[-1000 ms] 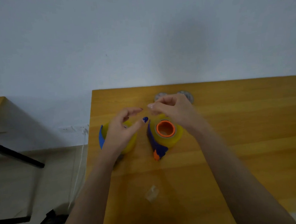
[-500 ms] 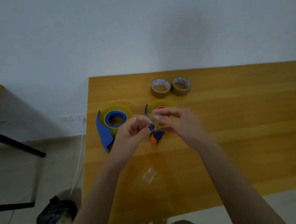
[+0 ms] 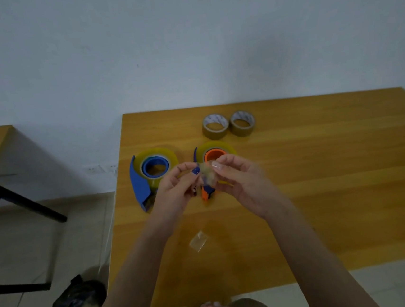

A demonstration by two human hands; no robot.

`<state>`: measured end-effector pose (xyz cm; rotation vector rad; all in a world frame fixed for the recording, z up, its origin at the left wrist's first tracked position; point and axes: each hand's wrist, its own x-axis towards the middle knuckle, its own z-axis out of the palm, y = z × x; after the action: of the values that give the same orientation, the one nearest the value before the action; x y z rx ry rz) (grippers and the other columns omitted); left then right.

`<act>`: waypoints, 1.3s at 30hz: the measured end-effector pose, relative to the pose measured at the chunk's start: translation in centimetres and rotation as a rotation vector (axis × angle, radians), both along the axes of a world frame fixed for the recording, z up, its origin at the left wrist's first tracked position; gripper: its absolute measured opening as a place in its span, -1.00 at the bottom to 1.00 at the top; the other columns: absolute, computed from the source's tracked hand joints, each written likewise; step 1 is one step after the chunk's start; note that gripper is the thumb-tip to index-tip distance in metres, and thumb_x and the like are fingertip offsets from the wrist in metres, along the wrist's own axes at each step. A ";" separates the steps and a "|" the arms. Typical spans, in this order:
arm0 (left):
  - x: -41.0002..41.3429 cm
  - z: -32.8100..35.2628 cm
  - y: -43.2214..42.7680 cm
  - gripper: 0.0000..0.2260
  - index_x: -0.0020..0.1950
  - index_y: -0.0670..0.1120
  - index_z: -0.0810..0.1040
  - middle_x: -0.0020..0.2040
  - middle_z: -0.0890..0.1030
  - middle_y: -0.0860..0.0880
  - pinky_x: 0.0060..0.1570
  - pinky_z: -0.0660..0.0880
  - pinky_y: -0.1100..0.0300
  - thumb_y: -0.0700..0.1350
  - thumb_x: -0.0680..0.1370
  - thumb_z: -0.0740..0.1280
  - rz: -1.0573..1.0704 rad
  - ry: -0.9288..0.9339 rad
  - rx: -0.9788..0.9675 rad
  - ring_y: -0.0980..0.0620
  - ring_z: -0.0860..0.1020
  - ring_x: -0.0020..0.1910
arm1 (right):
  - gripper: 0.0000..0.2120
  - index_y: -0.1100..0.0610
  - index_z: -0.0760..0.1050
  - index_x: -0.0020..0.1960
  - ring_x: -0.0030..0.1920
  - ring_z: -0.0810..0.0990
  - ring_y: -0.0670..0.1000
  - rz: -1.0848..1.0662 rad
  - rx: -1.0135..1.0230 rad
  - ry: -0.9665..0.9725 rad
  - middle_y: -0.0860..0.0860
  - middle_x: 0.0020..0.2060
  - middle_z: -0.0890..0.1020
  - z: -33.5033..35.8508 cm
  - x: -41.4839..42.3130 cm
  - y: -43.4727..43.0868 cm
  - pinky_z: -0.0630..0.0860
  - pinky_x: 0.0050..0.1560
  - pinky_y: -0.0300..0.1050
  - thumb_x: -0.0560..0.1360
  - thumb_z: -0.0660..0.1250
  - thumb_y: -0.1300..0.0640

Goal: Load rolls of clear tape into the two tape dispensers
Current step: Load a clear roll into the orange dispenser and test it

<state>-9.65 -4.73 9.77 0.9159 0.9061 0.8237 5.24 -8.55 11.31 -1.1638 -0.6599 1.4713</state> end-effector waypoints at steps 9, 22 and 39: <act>0.2 -0.5 -0.1 -0.83 0.11 -0.04 0.48 -0.07 0.59 0.09 -0.21 0.45 0.35 -0.15 0.53 0.32 -0.009 0.495 0.275 0.18 0.53 -0.13 | -0.92 0.11 0.55 -0.19 -0.34 0.58 -0.07 -0.022 -0.038 -0.023 0.02 -0.32 0.59 0.4 0.0 -0.9 0.57 -0.10 -0.10 0.45 0.39 0.25; 0.5 0.7 -1.7 -0.67 0.18 0.00 0.58 0.15 0.57 0.10 0.14 0.45 0.26 0.08 0.46 0.31 0.128 0.603 0.739 0.26 0.47 0.17 | -0.96 0.13 0.54 -0.15 -0.35 0.57 -0.11 -0.033 0.014 -0.070 0.07 -0.28 0.56 1.4 -0.1 -1.3 0.58 -0.07 -0.08 0.47 0.37 0.23; -0.1 1.9 -1.8 -0.76 0.17 -0.05 0.54 0.02 0.65 0.07 0.01 0.51 0.38 -0.11 0.50 0.35 -0.033 0.276 0.230 0.24 0.59 0.04 | -0.97 0.10 0.58 -0.09 -0.31 0.56 -0.07 -0.022 0.051 -0.236 0.02 -0.35 0.59 1.6 -0.7 -1.5 0.57 -0.01 0.03 0.49 0.38 0.21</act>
<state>-9.73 -6.52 11.71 1.2646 1.0455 0.7957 4.56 -10.05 12.95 -1.3120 -0.8381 1.3018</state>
